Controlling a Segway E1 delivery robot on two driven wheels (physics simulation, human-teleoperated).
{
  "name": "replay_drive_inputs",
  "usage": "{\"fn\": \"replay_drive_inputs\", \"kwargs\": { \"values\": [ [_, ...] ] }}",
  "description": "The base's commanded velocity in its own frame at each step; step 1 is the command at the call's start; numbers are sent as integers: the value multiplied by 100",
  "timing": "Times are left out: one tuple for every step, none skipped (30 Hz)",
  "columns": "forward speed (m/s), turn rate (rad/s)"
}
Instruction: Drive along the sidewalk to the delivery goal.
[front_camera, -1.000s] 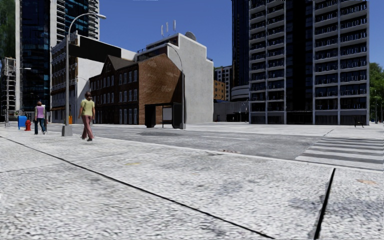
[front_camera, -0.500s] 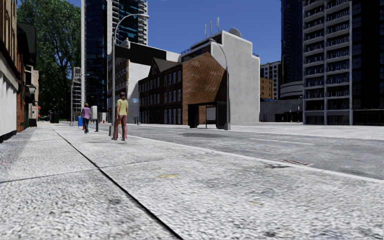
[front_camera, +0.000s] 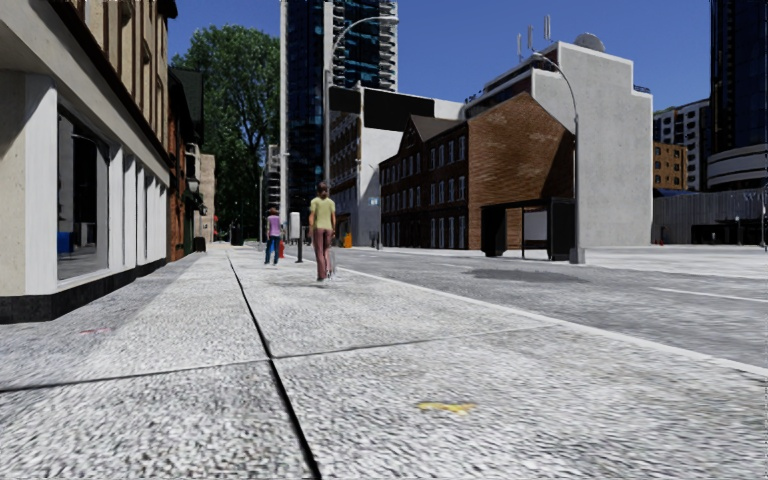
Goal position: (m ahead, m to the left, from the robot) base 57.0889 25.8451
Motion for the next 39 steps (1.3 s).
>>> {"fn": "replay_drive_inputs", "kwargs": {
  "values": [
    [180,73],
    [180,74],
    [180,74],
    [180,74],
    [180,75],
    [180,75],
    [180,75],
    [180,75],
    [180,75],
    [180,75],
    [180,66],
    [180,66],
    [180,59],
    [180,57],
    [180,57],
    [180,57],
    [180,57],
    [180,57],
    [180,57],
    [180,54],
    [180,0],
    [180,0],
    [179,0],
    [179,0],
    [179,0],
    [179,0],
    [179,0],
    [179,0],
    [179,0],
    [179,0],
    [179,0],
    [179,0],
    [179,0],
    [179,0],
    [179,0],
    [179,0],
    [179,0],
    [182,0],
    [189,0]
  ]
}}
